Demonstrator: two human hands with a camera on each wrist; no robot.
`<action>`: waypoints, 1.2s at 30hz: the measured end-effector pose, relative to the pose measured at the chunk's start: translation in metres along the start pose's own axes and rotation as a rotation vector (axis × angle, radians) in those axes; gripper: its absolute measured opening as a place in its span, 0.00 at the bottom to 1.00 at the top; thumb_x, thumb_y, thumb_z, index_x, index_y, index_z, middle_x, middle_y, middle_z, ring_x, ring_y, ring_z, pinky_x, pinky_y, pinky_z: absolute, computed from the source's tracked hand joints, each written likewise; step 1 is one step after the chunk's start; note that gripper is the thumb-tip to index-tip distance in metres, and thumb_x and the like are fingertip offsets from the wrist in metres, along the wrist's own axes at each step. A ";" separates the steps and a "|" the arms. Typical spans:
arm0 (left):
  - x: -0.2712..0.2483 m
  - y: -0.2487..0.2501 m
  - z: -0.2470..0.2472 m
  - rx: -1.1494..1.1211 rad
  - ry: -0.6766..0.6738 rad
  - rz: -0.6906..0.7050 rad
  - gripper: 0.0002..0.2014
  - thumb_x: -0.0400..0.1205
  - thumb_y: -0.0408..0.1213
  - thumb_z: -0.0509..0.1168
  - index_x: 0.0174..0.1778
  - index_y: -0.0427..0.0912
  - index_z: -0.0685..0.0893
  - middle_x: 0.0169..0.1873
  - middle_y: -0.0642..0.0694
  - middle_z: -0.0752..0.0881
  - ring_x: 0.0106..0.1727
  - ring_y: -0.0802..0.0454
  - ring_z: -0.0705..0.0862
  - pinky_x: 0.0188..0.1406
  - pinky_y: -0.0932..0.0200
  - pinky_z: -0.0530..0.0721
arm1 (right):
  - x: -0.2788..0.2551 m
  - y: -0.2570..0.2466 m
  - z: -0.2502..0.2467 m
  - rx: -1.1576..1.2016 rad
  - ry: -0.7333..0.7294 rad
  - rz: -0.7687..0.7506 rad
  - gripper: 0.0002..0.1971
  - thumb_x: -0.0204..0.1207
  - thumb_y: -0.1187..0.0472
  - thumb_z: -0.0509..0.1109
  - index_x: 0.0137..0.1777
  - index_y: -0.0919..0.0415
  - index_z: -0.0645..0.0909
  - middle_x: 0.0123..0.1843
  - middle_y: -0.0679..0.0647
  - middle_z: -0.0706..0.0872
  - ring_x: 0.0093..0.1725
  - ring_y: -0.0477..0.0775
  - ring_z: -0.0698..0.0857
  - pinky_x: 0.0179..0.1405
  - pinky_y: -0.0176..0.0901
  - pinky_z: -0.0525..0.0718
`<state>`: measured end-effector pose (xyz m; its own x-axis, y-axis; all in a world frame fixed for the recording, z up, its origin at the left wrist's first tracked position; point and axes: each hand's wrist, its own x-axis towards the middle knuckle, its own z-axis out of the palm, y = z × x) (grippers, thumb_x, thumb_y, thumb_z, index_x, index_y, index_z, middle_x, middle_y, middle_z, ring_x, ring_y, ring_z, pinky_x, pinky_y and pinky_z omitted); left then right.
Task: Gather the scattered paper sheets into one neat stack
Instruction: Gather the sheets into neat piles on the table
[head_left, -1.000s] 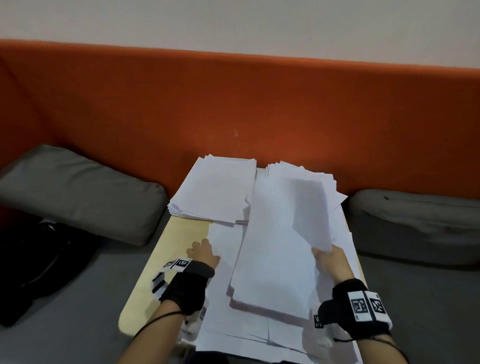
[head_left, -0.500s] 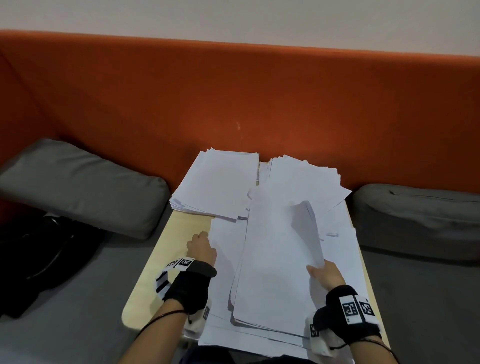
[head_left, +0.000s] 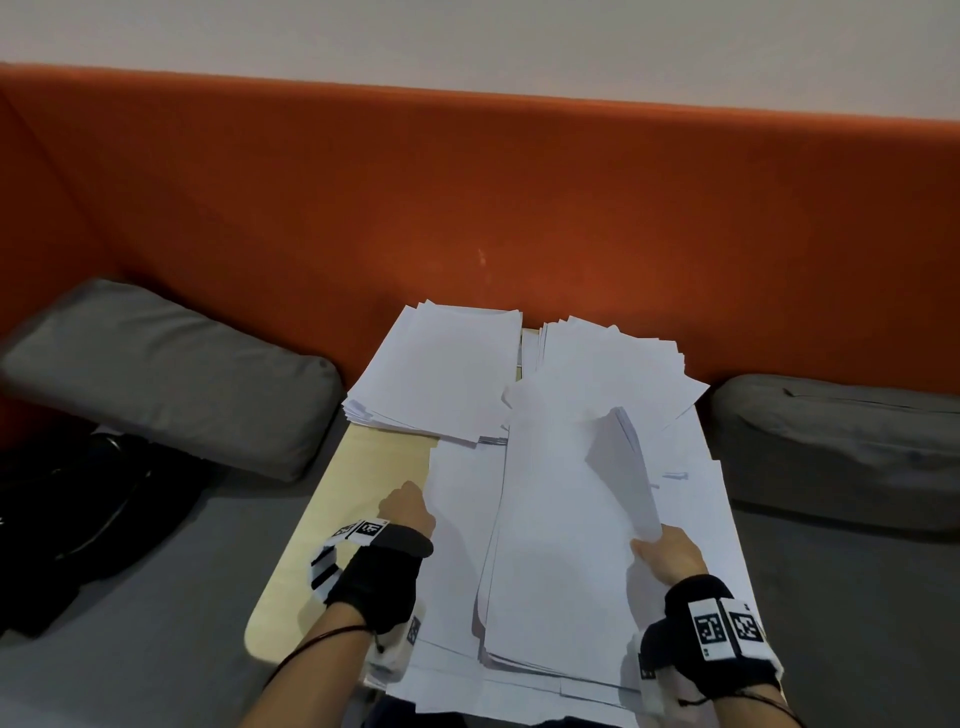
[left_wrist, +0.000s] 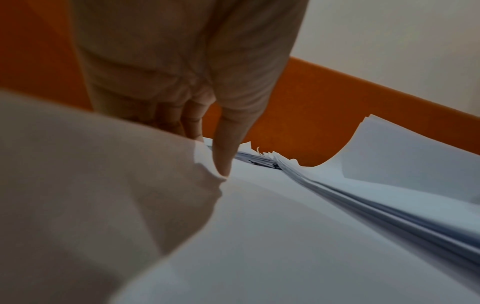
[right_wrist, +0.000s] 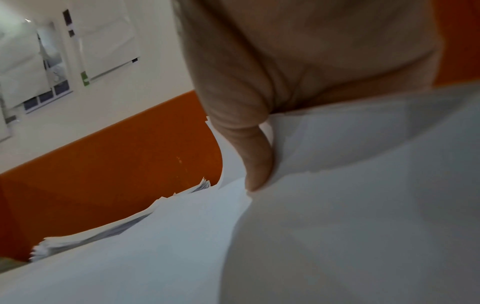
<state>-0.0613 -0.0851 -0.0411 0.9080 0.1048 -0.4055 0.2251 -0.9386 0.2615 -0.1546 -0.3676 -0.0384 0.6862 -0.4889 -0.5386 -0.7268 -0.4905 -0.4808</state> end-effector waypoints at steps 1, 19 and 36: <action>-0.001 0.001 0.001 -0.006 0.010 0.007 0.18 0.83 0.31 0.60 0.68 0.34 0.70 0.68 0.39 0.76 0.69 0.44 0.76 0.64 0.58 0.76 | 0.000 0.001 0.000 -0.003 0.001 -0.001 0.19 0.80 0.63 0.61 0.69 0.69 0.74 0.65 0.66 0.81 0.63 0.66 0.80 0.52 0.43 0.73; -0.008 0.004 0.000 -0.088 0.059 0.056 0.13 0.83 0.29 0.59 0.63 0.34 0.77 0.63 0.39 0.81 0.63 0.43 0.80 0.57 0.57 0.78 | -0.007 0.002 0.002 0.065 0.011 0.000 0.19 0.80 0.63 0.62 0.69 0.69 0.74 0.64 0.66 0.82 0.62 0.66 0.80 0.58 0.46 0.75; -0.003 0.014 0.002 -0.249 -0.051 -0.030 0.20 0.79 0.29 0.63 0.66 0.30 0.69 0.65 0.33 0.78 0.65 0.37 0.79 0.63 0.49 0.80 | -0.015 0.001 0.003 0.052 0.028 -0.010 0.17 0.81 0.63 0.60 0.67 0.68 0.76 0.62 0.66 0.82 0.59 0.65 0.81 0.54 0.45 0.74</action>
<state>-0.0616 -0.0992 -0.0379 0.8819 0.1089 -0.4588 0.3378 -0.8248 0.4534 -0.1656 -0.3592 -0.0328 0.6937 -0.5042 -0.5144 -0.7197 -0.4577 -0.5221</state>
